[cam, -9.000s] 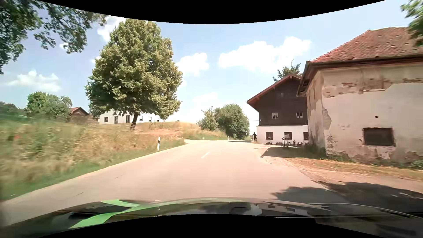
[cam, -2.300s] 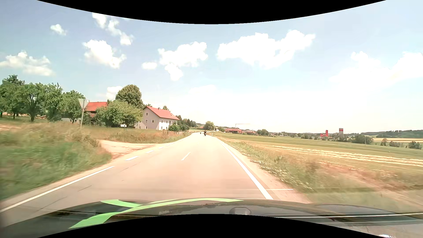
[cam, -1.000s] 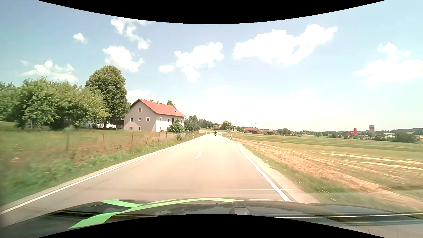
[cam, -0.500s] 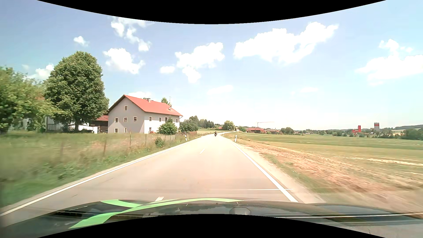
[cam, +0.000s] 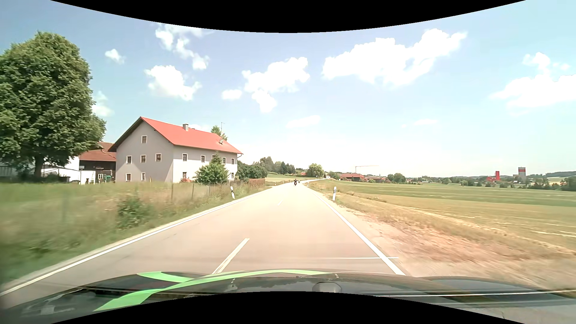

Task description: Follow the waypoints while adhering to traffic rules and regulations

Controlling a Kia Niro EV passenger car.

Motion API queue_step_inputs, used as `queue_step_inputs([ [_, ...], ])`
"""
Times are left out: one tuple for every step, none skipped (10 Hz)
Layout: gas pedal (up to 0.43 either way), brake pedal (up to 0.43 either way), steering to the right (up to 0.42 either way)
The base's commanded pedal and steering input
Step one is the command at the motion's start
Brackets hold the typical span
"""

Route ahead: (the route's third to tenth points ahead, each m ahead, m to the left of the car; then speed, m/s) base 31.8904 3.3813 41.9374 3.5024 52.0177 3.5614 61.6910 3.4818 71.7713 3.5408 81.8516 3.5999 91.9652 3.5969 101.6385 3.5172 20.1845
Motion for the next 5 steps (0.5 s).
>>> queue_step_inputs([
  [0.378, 0.000, -0.013],
  [0.370, 0.000, -0.013],
  [0.339, 0.000, -0.012],
  [0.311, 0.000, -0.011],
  [0.311, 0.000, -0.010],
])
